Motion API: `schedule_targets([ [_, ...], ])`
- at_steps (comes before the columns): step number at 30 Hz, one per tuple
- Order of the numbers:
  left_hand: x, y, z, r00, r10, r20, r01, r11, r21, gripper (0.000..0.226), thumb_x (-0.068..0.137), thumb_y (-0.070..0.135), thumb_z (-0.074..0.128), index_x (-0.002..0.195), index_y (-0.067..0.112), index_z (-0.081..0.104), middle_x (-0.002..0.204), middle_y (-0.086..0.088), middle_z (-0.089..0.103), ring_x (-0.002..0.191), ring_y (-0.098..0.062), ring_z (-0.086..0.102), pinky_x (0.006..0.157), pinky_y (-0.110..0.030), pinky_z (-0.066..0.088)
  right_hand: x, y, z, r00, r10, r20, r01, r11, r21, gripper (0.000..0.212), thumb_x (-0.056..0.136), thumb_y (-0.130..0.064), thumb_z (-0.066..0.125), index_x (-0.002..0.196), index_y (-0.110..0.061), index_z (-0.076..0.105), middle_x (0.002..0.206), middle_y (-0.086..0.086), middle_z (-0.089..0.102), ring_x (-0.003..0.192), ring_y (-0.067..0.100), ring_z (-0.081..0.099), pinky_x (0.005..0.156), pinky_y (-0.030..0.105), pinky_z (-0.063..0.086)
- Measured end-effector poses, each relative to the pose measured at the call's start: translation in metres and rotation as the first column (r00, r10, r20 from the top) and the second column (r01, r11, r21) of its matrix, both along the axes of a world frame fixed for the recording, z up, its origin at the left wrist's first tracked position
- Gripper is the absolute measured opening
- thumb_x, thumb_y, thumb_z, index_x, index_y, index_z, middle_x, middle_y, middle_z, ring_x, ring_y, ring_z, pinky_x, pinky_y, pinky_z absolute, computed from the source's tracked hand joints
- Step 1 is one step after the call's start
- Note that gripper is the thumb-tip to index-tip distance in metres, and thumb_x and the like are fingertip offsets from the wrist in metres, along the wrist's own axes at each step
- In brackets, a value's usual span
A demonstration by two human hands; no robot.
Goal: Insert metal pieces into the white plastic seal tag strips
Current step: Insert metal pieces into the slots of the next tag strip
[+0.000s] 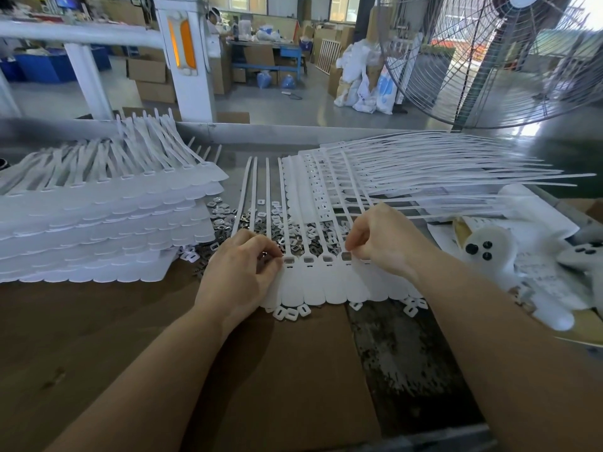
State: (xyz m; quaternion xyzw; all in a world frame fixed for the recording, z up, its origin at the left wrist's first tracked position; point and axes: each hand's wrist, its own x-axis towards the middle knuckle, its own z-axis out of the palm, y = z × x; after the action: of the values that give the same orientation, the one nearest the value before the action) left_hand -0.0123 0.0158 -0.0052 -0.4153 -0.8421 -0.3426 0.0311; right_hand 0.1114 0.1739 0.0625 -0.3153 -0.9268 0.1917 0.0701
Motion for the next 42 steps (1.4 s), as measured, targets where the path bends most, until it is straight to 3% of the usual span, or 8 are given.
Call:
schedule_targets([
  [4, 0.0, 0.0, 0.0, 1.0, 0.0, 0.0, 0.0, 1.0, 0.003, 0.008, 0.088, 0.033, 0.059, 0.095, 0.031, 0.062, 0.092, 0.018, 0.041, 0.09, -0.003, 0.036, 0.083, -0.023, 0.031, 0.004, -0.004, -0.005, 1.0, 0.012, 0.02, -0.012, 0.999, 0.037, 0.032, 0.087, 0.001, 0.056, 0.077, -0.023, 0.075, 0.104, -0.001, 0.069, 0.094, 0.018, 0.063, 0.084, 0.036, 0.053],
  [17, 0.0, -0.001, 0.001, 1.0, -0.014, 0.015, 0.013, 1.0, 0.01, 0.003, 0.088, 0.034, 0.059, 0.091, 0.034, 0.058, 0.086, 0.023, 0.038, 0.089, -0.003, 0.036, 0.081, -0.023, 0.031, 0.007, -0.007, -0.009, 0.998, 0.005, -0.064, -0.003, 1.0, 0.031, 0.028, 0.086, 0.001, 0.056, 0.076, -0.023, 0.069, 0.092, -0.005, 0.064, 0.091, 0.015, 0.06, 0.082, 0.037, 0.051],
  [26, 0.0, 0.0, 0.0, 1.0, -0.011, 0.018, 0.011, 1.0, 0.01, 0.005, 0.088, 0.034, 0.059, 0.088, 0.037, 0.055, 0.087, 0.022, 0.038, 0.09, -0.003, 0.037, 0.081, -0.024, 0.032, 0.006, -0.006, -0.012, 1.0, 0.004, -0.031, -0.003, 0.999, 0.054, 0.03, 0.087, -0.001, 0.056, 0.078, -0.023, 0.074, 0.109, -0.003, 0.067, 0.095, 0.016, 0.062, 0.085, 0.037, 0.052],
  [31, 0.0, 0.0, -0.001, 1.0, -0.014, 0.024, 0.014, 1.0, 0.01, 0.004, 0.088, 0.034, 0.058, 0.088, 0.037, 0.055, 0.085, 0.024, 0.038, 0.091, -0.003, 0.037, 0.083, -0.025, 0.033, 0.008, -0.007, -0.013, 0.998, 0.003, -0.064, 0.0, 0.999, 0.053, 0.03, 0.089, -0.002, 0.054, 0.08, -0.022, 0.074, 0.11, -0.004, 0.067, 0.08, 0.011, 0.06, 0.079, 0.033, 0.052],
  [34, 0.0, 0.0, 0.0, 0.999, -0.021, 0.028, 0.021, 1.0, 0.01, 0.006, 0.088, 0.033, 0.058, 0.087, 0.037, 0.055, 0.088, 0.022, 0.04, 0.092, -0.005, 0.04, 0.085, -0.026, 0.036, 0.009, -0.008, -0.017, 0.997, -0.007, -0.074, 0.011, 0.999, 0.047, 0.031, 0.089, -0.001, 0.051, 0.08, -0.022, 0.073, 0.105, -0.002, 0.067, 0.063, 0.006, 0.05, 0.073, 0.03, 0.05],
  [42, -0.001, -0.001, 0.001, 0.998, -0.031, 0.051, 0.03, 0.999, 0.015, 0.006, 0.088, 0.032, 0.059, 0.087, 0.037, 0.056, 0.089, 0.019, 0.043, 0.091, -0.008, 0.047, 0.086, -0.028, 0.042, 0.009, -0.013, -0.022, 0.982, -0.08, -0.171, 0.088, 0.995, 0.038, 0.034, 0.082, 0.005, 0.051, 0.069, -0.026, 0.056, 0.075, -0.008, 0.052, 0.075, 0.015, 0.054, 0.07, 0.028, 0.046],
])
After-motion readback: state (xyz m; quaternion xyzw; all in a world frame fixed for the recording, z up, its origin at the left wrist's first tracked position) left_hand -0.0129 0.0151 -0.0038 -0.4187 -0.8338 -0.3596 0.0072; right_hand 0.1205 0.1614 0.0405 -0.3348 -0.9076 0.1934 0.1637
